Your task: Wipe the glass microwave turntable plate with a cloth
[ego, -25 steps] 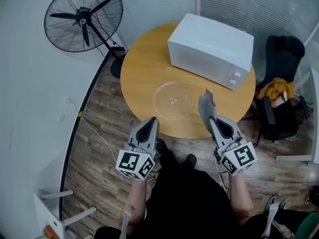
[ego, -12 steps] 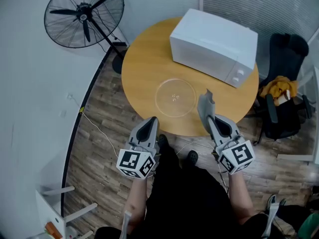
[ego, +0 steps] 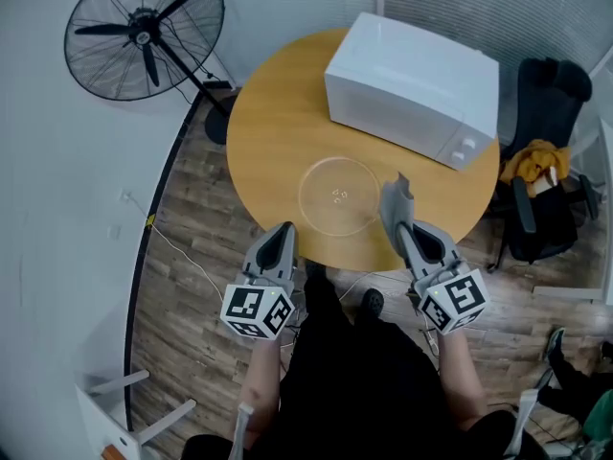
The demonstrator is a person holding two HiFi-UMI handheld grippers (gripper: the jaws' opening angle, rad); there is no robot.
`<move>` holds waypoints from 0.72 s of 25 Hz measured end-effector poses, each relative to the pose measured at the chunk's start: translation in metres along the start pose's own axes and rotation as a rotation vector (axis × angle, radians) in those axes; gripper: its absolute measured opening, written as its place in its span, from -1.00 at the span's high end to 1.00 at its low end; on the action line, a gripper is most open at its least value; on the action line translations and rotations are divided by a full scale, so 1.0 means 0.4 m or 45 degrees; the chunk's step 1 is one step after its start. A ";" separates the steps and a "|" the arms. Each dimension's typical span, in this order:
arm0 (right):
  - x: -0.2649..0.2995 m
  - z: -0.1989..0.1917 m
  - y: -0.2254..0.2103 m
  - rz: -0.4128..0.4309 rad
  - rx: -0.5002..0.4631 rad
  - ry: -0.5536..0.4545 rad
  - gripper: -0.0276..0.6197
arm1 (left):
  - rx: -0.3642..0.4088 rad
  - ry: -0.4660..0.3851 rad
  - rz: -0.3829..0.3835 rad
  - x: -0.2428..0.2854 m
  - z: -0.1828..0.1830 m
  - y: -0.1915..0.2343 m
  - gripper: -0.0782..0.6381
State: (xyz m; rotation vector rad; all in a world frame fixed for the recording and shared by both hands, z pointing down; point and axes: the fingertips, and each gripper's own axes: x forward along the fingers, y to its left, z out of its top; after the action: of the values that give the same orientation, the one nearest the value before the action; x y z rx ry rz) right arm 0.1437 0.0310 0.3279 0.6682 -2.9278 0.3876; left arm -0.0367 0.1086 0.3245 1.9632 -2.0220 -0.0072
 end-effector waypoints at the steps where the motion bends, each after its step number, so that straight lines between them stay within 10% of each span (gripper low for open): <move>1: 0.017 0.000 -0.004 -0.016 0.004 0.005 0.85 | -0.005 0.013 -0.011 0.014 0.000 0.020 0.79; 18: 0.273 -0.017 -0.031 -0.360 0.065 0.115 0.85 | -0.121 0.254 -0.273 0.286 -0.045 0.333 0.79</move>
State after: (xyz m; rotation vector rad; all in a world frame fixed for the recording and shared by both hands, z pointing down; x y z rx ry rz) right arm 0.0517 -0.0228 0.3553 1.0266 -2.6938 0.4489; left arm -0.1626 0.0084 0.3973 2.0235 -1.6510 0.0406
